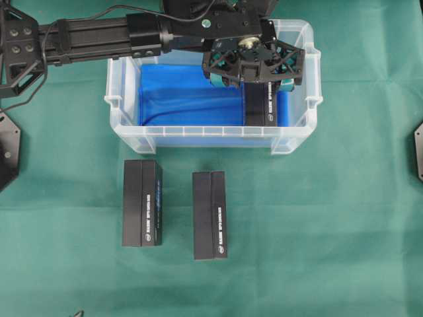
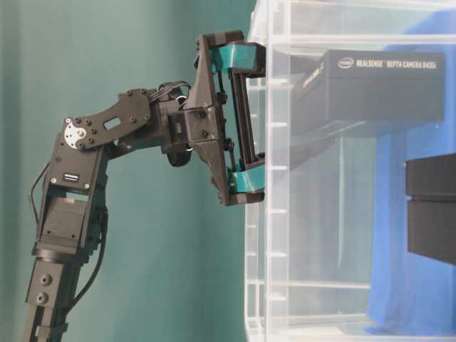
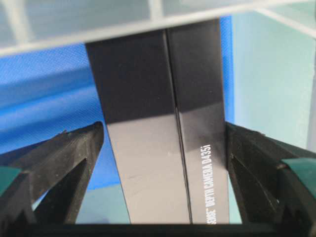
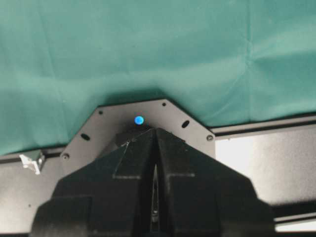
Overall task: Take the box out of the case with the left arm.
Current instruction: 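Lower the left gripper around the right box and close on it, then lift the right box up out of the case with the left gripper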
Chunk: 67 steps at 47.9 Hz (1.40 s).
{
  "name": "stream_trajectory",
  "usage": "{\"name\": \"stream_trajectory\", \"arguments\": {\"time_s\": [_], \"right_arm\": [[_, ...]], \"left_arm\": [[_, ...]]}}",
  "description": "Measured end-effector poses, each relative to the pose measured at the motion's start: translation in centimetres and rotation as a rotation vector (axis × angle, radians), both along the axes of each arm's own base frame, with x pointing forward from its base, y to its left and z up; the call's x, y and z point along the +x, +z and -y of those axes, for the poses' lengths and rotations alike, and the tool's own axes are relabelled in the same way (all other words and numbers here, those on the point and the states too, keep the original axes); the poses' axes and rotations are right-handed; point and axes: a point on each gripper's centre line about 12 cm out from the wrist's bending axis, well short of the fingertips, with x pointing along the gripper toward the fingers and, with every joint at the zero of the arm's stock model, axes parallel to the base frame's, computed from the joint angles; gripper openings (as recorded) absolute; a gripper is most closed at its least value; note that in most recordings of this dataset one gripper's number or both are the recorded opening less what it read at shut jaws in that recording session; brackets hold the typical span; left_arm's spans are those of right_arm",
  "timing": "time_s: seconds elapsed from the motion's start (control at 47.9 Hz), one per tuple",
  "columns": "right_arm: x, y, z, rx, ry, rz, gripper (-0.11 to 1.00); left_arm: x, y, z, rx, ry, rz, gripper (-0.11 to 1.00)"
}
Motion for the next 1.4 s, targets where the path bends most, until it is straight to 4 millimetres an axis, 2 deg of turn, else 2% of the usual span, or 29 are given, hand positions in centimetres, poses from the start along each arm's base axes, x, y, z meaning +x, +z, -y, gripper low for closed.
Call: {"name": "stream_trajectory", "arguments": {"time_s": [0.042,0.146,1.003,1.17,1.4], "right_arm": [[0.0,0.0,0.0,0.001,0.0,0.0,0.0],[0.0,0.0,0.0,0.001,0.0,0.0,0.0],[0.0,0.0,0.0,0.0,0.0,0.0,0.0],[0.0,0.0,0.0,0.0,0.0,-0.002,0.0],[0.0,0.0,0.0,-0.002,0.0,0.0,0.0]], "left_arm": [[0.0,-0.1,0.0,-0.006,0.012,0.002,0.86],[0.2,-0.1,0.2,-0.008,0.023,0.012,0.61],[-0.1,0.2,0.5,-0.021,0.028,-0.018,0.61],[-0.1,1.1,0.6,-0.027,0.031,-0.023,0.61],[-0.1,3.8,0.6,-0.029,0.039,-0.025,0.61]]}}
